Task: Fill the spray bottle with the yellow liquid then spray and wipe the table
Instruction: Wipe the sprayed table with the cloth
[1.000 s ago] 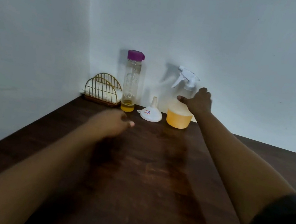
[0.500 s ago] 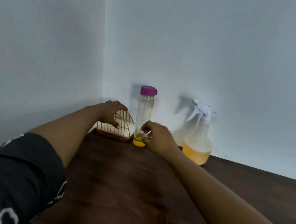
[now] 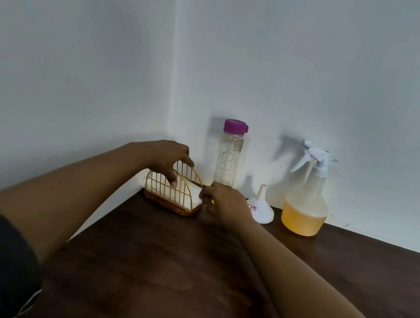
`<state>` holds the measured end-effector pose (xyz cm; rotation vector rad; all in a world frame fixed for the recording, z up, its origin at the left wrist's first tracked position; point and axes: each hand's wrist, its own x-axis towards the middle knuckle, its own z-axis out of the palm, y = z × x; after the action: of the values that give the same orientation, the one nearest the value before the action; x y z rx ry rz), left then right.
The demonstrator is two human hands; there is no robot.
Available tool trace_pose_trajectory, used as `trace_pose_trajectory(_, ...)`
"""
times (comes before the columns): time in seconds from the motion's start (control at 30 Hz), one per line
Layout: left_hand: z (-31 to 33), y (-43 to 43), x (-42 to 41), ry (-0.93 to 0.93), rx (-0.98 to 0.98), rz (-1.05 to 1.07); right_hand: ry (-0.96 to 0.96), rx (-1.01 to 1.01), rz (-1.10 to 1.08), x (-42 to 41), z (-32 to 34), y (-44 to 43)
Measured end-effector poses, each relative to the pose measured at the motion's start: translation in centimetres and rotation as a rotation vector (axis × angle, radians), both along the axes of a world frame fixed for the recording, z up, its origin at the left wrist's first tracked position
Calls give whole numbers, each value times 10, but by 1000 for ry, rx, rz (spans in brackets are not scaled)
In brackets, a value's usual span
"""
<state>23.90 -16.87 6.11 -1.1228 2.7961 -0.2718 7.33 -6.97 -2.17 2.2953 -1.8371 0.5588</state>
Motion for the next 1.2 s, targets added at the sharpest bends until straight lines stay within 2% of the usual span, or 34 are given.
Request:
trace_pose_trajectory(0.43, -1, 7, -1, -3, -35, 18, 194, 53, 127, 12, 11, -22)
trace_pose_trajectory(0.57, -2, 8, 0, 9, -32, 19, 167, 32, 107, 12, 9, -24)
trace_pose_trajectory(0.73, -3, 8, 1, 20, -25, 22, 14, 19, 72, 12, 9, -27)
trace_pose_trajectory(0.93, -4, 8, 2, 39, -6, 35, -456, -75, 55, 15, 21, -26)
trace_pose_trajectory(1.03, -4, 7, 3, 66, 23, 46, -677, -14, 75, 17, 30, -22)
trace_pose_trajectory(1.2, -5, 3, 1, 70, 7, 82, -849, -52, 5, 17, 50, -10)
